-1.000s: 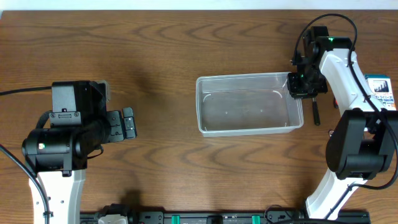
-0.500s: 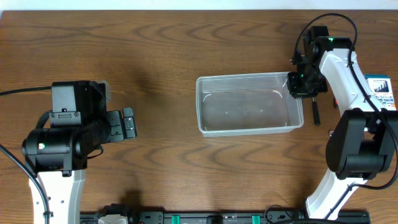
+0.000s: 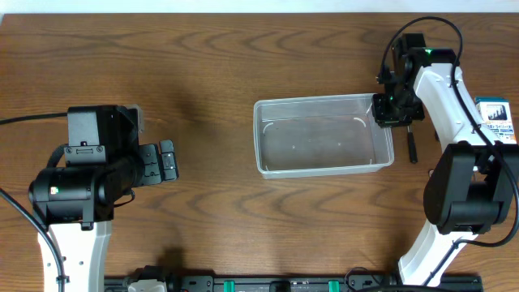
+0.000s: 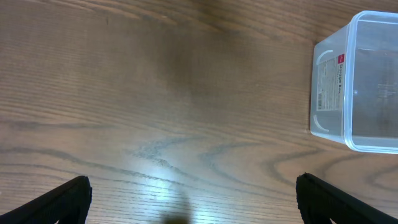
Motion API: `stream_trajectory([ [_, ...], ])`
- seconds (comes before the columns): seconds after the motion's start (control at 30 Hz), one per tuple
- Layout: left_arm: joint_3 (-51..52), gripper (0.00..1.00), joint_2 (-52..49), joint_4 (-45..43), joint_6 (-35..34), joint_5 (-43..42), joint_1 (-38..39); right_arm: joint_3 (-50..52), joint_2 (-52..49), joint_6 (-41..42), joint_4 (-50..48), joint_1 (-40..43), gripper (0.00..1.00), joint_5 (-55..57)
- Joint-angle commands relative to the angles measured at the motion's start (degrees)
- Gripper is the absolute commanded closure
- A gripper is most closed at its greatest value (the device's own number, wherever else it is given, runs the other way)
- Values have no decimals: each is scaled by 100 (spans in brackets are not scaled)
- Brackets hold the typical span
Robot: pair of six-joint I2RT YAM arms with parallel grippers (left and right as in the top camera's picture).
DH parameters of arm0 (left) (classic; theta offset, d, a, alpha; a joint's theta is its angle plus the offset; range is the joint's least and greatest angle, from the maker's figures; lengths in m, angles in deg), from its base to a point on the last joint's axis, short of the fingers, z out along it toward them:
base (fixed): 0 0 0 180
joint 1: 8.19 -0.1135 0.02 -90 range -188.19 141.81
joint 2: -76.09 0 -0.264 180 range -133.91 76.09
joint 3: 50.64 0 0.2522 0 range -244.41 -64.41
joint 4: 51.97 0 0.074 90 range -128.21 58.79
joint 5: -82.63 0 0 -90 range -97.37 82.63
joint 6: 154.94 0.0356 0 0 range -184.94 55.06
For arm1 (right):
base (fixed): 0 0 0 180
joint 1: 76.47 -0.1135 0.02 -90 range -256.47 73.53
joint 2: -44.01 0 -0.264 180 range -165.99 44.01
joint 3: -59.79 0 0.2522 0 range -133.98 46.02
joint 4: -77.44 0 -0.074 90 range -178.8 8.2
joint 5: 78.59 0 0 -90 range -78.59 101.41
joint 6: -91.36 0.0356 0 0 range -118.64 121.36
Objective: Pack container
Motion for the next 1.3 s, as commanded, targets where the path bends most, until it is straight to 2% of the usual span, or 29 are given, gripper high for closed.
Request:
stream_trajectory([
  [0.0,-76,2,15,2,-50,92,-28,33,2,164,-13,-48,84,-59],
  [1.27,-76,2,15,4,-48,92,-28,33,2,909,33,-46,85,28],
])
